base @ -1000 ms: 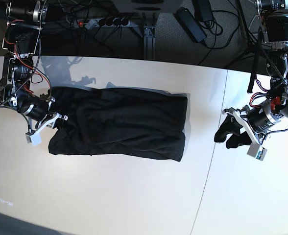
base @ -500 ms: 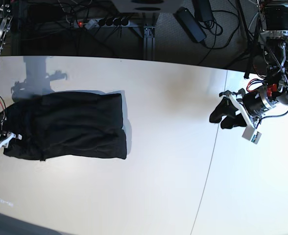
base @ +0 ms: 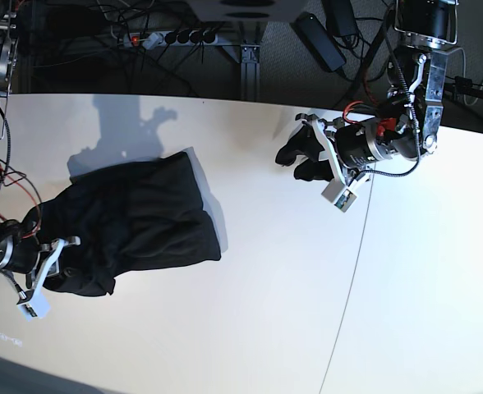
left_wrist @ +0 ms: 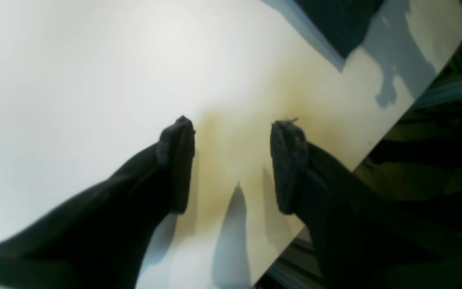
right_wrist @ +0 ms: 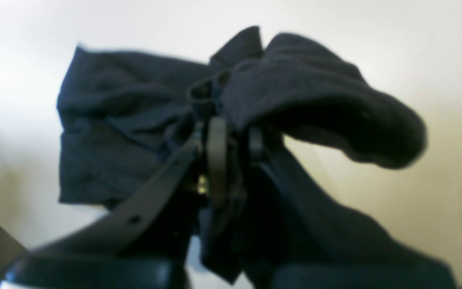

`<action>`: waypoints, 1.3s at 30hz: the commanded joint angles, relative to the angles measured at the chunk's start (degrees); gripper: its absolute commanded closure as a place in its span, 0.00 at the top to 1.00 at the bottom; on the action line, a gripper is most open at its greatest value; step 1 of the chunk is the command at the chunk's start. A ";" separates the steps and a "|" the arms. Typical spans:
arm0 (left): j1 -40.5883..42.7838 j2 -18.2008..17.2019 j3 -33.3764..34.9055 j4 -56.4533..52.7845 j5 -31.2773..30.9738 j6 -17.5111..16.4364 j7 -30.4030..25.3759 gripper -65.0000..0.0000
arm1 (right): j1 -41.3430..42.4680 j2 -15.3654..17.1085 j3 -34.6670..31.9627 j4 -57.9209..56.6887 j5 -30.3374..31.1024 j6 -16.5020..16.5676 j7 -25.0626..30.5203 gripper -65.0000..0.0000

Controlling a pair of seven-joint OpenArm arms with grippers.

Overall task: Fold the T-shirt properly
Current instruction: 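Drag the folded shirt with the right gripper away from the left gripper, then grasp the shirt's opposite end with the left gripper and lift it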

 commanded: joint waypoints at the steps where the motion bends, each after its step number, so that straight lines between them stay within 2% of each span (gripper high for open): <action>1: -0.92 0.79 0.39 0.98 0.28 -1.81 -1.73 0.52 | 1.68 1.09 -0.87 1.79 0.22 2.56 1.05 0.00; 6: -0.92 3.50 3.56 -0.26 5.05 -1.81 -4.20 0.52 | 1.68 1.05 -6.21 7.52 -1.86 2.56 0.61 0.00; 10: -2.91 5.29 6.27 -6.05 8.57 -1.81 -6.49 0.52 | 1.68 -0.15 -8.46 11.74 -4.66 2.56 0.44 0.00; 15: -7.67 8.20 7.48 -15.32 8.55 -0.94 -6.51 0.52 | 1.68 -2.10 -13.81 14.49 -8.13 2.56 -0.44 0.00; 21: -9.86 9.90 7.48 -17.07 8.26 -0.98 -6.47 0.52 | 1.68 -3.87 -24.98 15.34 -15.37 2.51 -0.15 0.00; 26: -9.94 10.88 7.48 -17.09 8.20 -0.98 -6.49 0.52 | 1.66 -6.99 -29.64 15.43 -15.45 2.47 -0.20 0.00; 29: -9.94 10.86 7.48 -17.09 8.20 -0.98 -6.49 0.52 | 1.66 -9.62 -31.58 15.43 -17.51 2.47 -0.22 0.00; 35: -9.92 10.86 7.48 -17.09 8.17 -0.98 -6.47 0.52 | 1.68 -12.11 -36.79 15.43 -18.64 2.47 -0.44 0.00; 36: -9.92 10.86 7.48 -17.09 8.20 -0.98 -6.47 0.52 | 1.68 -12.11 -37.44 15.43 -18.82 2.47 -0.42 0.03; 39: -9.94 10.75 7.48 -17.09 8.20 -0.98 -6.25 0.52 | 1.68 -12.07 -38.45 15.43 -18.86 2.51 -0.42 0.40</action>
